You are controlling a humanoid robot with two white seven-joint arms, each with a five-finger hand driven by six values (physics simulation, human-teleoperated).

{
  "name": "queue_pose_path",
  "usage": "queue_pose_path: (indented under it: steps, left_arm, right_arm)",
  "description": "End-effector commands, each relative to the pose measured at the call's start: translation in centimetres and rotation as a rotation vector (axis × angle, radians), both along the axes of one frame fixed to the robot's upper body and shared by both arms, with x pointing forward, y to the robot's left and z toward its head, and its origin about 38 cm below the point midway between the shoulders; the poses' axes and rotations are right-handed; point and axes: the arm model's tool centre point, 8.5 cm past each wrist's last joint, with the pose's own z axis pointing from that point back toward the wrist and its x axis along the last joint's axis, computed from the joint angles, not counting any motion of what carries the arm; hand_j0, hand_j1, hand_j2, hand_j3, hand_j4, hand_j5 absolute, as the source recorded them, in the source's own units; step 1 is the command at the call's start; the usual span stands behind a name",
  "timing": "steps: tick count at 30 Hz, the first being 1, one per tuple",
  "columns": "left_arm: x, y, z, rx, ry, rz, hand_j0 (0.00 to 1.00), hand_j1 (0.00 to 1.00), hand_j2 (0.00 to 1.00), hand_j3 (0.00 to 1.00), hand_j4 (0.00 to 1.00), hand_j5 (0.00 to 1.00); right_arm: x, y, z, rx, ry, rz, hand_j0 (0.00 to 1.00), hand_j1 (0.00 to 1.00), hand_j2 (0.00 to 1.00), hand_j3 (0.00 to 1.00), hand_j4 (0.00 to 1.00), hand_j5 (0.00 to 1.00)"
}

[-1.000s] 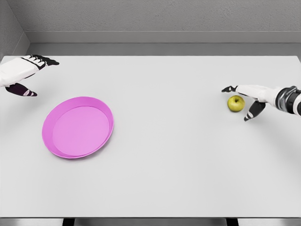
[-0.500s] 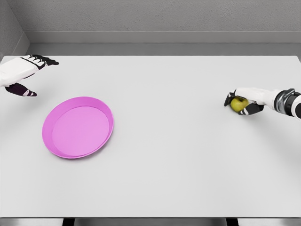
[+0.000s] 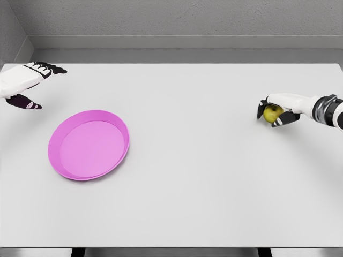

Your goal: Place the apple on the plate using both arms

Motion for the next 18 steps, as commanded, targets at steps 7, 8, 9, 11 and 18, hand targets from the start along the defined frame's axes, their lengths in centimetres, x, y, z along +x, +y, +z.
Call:
queue_pose_path:
  steps: [7, 8, 9, 11, 18]
  left_arm:
    - [0.0, 0.1, 0.1, -0.005, -0.002, 0.004, 1.0, 1.0, 1.0, 1.0, 1.0, 1.0]
    - [0.0, 0.1, 0.1, -0.005, -0.002, 0.004, 1.0, 1.0, 1.0, 1.0, 1.0, 1.0]
    - [0.0, 0.1, 0.1, -0.005, -0.002, 0.004, 1.0, 1.0, 1.0, 1.0, 1.0, 1.0]
    - [0.0, 0.1, 0.2, -0.005, -0.004, 0.004, 1.0, 1.0, 1.0, 1.0, 1.0, 1.0]
    - [0.0, 0.2, 0.2, -0.007, -0.003, 0.005, 1.0, 1.0, 1.0, 1.0, 1.0, 1.0]
  right_arm:
    - [-1.4, 4.3, 2.0, 0.035, -0.052, 0.142, 0.43, 0.43, 0.43, 0.43, 0.43, 0.43]
    - [-1.6, 4.8, 2.1, 0.041, -0.059, 0.165, 0.43, 0.43, 0.43, 0.43, 0.43, 0.43]
    - [-1.8, 5.0, 2.3, 0.044, -0.063, 0.185, 0.43, 0.43, 0.43, 0.43, 0.43, 0.43]
    - [-2.1, 5.7, 2.5, 0.054, -0.075, 0.231, 0.43, 0.43, 0.43, 0.43, 0.43, 0.43]
    - [-4.9, 10.0, 2.5, 0.093, -0.091, 0.473, 0.43, 0.43, 0.43, 0.43, 0.43, 0.43]
